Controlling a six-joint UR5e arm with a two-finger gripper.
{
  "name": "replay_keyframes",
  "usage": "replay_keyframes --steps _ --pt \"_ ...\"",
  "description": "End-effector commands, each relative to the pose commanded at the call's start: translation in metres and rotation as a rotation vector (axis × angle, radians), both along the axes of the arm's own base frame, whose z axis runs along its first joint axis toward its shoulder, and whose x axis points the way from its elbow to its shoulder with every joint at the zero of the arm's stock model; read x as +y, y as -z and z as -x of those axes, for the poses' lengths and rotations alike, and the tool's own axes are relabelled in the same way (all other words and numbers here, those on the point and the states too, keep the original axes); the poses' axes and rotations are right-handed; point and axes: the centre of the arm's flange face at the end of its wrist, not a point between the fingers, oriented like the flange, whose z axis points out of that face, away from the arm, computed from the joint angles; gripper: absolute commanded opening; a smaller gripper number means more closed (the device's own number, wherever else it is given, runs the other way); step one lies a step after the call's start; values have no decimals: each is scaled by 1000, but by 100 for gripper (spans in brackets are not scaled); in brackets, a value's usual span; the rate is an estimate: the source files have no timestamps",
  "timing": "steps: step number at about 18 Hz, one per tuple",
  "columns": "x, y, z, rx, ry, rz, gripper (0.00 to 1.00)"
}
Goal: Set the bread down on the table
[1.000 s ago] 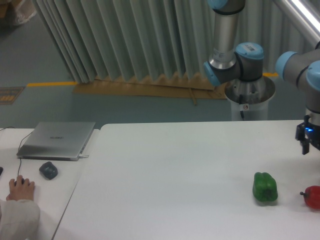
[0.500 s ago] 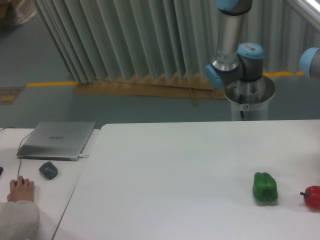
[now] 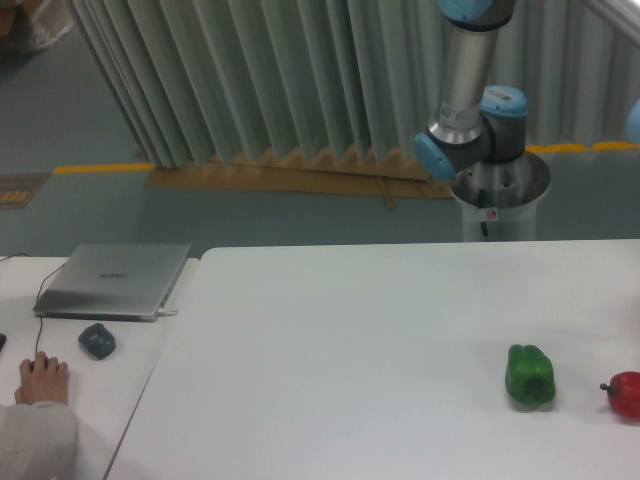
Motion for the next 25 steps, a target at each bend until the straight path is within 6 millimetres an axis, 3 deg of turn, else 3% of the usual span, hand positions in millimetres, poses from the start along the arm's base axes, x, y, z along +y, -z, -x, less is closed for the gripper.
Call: replay_keyframes --steps 6,10,13,16,20,22,25 --pt "7 8 13 0 36 3 100" --pt "-15 -3 29 20 63 -14 100" --pt "-18 -7 31 21 60 -31 100" --pt "-44 -5 40 21 40 -30 100" --pt "-79 5 64 -18 -191 -52 100" --pt "-75 2 64 -83 -534 -112 100" --pt "-72 -3 70 -81 -653 -129 100"
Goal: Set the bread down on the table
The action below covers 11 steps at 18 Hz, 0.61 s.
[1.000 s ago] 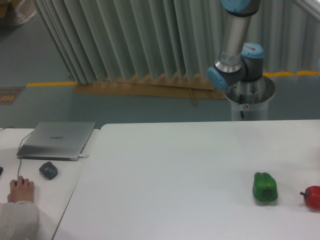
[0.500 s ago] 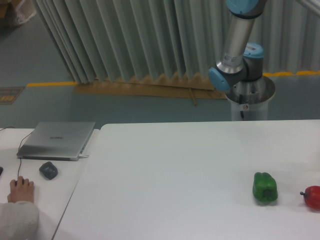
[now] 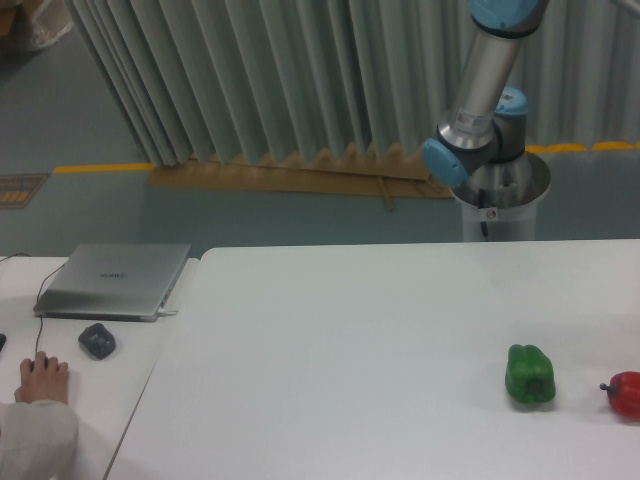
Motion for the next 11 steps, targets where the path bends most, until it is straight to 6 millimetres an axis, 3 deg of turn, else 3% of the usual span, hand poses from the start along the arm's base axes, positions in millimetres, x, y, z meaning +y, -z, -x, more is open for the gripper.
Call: replay_keyframes --steps 5,9,11 --pt "5 11 5 -9 -107 -11 100" --pt "13 34 5 -42 -162 -8 100" --pt "19 32 2 -41 -160 -6 100"
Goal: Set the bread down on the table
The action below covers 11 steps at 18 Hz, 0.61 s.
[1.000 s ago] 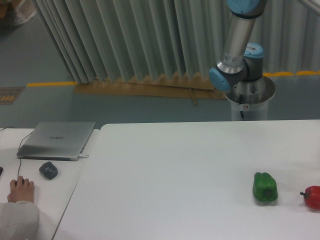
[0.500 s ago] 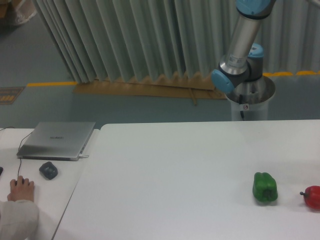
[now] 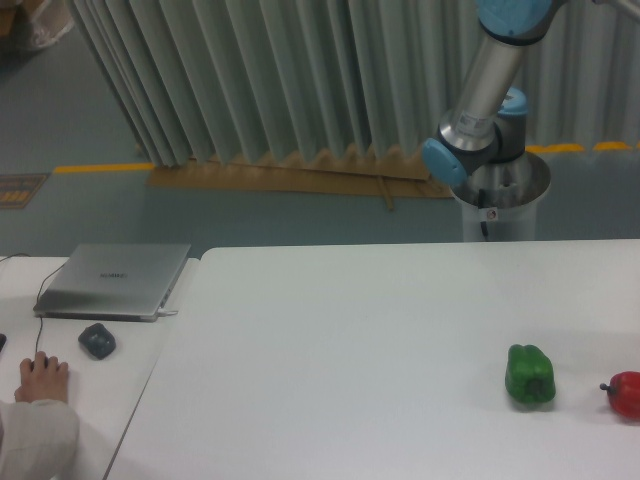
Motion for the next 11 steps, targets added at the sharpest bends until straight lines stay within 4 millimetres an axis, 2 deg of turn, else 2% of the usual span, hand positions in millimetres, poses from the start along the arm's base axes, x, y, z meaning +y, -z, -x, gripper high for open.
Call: replay_keyframes --steps 1,3,6,9,11 --pt "5 2 -2 -3 6 0 100" --pt "2 -1 -2 -2 -4 -1 100" --pt "-1 13 -6 -28 -30 28 100" --pt "-5 8 -2 -21 -35 36 100" --pt "-3 -9 5 -9 -55 30 100"
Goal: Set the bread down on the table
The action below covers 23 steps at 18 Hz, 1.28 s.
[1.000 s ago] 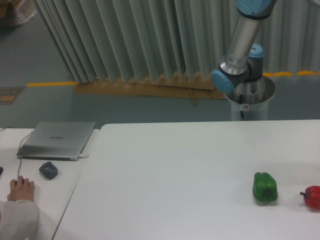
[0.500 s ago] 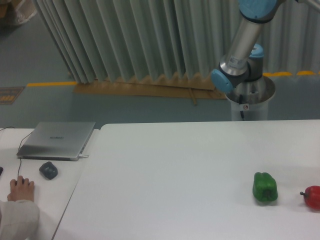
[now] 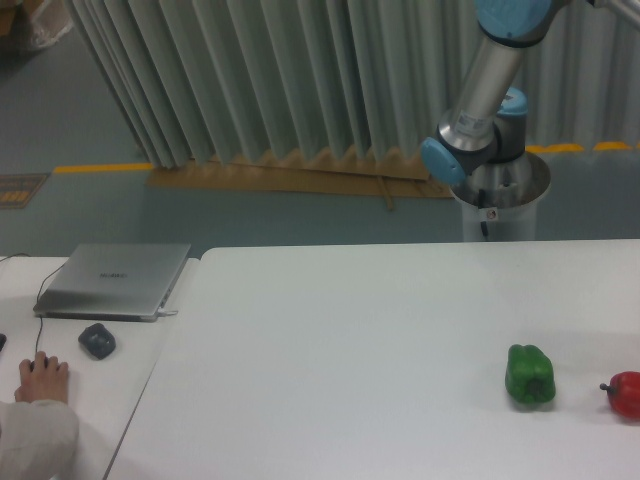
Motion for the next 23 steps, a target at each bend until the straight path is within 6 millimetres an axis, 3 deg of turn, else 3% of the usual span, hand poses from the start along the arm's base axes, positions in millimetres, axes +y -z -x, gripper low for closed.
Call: replay_keyframes --steps 2,7,11,23 --pt "2 -10 2 -37 -3 3 100" --pt "2 -12 0 -37 -3 1 100" --pt "2 15 -1 -82 -14 2 100" --pt "3 32 10 -103 -34 8 100"
